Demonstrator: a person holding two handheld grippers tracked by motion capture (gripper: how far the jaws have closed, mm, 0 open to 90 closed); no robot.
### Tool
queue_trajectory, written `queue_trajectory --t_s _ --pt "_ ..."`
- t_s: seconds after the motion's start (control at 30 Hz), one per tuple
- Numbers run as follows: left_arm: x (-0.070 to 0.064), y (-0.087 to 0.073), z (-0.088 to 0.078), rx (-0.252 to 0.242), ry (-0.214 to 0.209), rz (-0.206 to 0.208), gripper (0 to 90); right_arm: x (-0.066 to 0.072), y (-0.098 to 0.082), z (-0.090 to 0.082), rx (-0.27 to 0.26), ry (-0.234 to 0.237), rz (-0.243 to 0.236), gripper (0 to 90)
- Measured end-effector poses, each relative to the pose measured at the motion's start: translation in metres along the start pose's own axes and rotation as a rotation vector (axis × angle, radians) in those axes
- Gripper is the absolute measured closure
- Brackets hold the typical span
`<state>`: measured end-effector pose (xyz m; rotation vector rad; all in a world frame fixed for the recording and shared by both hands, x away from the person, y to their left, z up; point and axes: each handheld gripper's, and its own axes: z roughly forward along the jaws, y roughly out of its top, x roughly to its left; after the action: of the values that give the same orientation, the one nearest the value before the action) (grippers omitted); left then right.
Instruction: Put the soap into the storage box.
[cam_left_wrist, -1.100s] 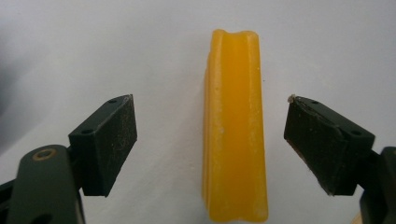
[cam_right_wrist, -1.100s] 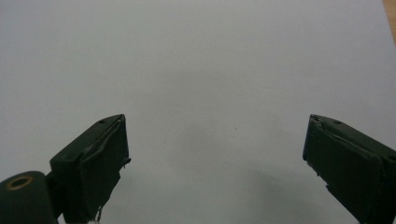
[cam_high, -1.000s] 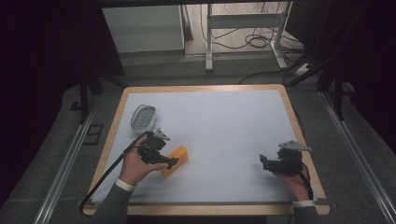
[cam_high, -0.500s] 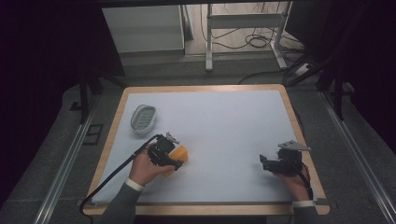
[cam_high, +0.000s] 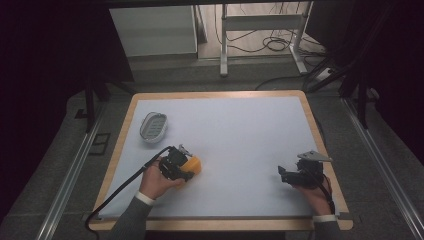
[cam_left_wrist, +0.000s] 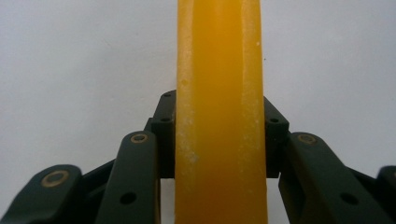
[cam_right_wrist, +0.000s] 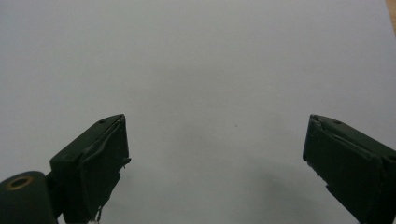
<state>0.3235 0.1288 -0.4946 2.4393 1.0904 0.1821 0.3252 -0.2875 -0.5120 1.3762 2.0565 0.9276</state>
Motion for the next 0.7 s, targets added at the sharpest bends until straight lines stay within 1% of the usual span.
queue_trajectory --t_s 0.13,0.17,0.2,0.23,0.3,0.6,0.63,0.67,0.7 --pt "0.001 -0.001 -0.001 -0.003 -0.001 0.001 61.0 0.0 0.0 0.0 -0.002 -0.003 0.002 6.7" --pt "0.002 -0.001 -0.001 0.001 -0.015 -0.001 61.0 0.0 0.0 0.0 -0.004 -0.002 0.003 6.7" --pt "0.002 -0.001 -0.001 0.001 -0.015 -0.001 61.0 0.0 0.0 0.0 -0.004 -0.002 0.003 6.7" --pt "0.005 0.0 -0.002 0.008 -0.032 -0.006 61.0 0.0 0.0 0.0 -0.003 0.0 0.001 6.7" --pt "0.008 0.0 -0.005 0.01 -0.034 -0.008 61.0 0.0 0.0 0.0 -0.004 -0.002 0.002 6.7" --pt "0.015 0.0 -0.017 -0.02 -0.042 -0.018 61.0 -0.002 0.0 -0.001 -0.009 -0.01 0.009 6.7" --pt "0.017 0.0 -0.021 -0.033 -0.042 -0.024 61.0 -0.002 0.0 -0.001 -0.009 -0.008 0.009 6.7" --pt "0.017 0.0 -0.021 -0.033 -0.042 -0.024 61.0 -0.002 0.0 -0.001 -0.009 -0.008 0.009 6.7" --pt "0.019 0.0 -0.025 -0.044 -0.042 -0.031 61.0 -0.002 0.0 -0.002 -0.008 -0.008 0.008 6.7"
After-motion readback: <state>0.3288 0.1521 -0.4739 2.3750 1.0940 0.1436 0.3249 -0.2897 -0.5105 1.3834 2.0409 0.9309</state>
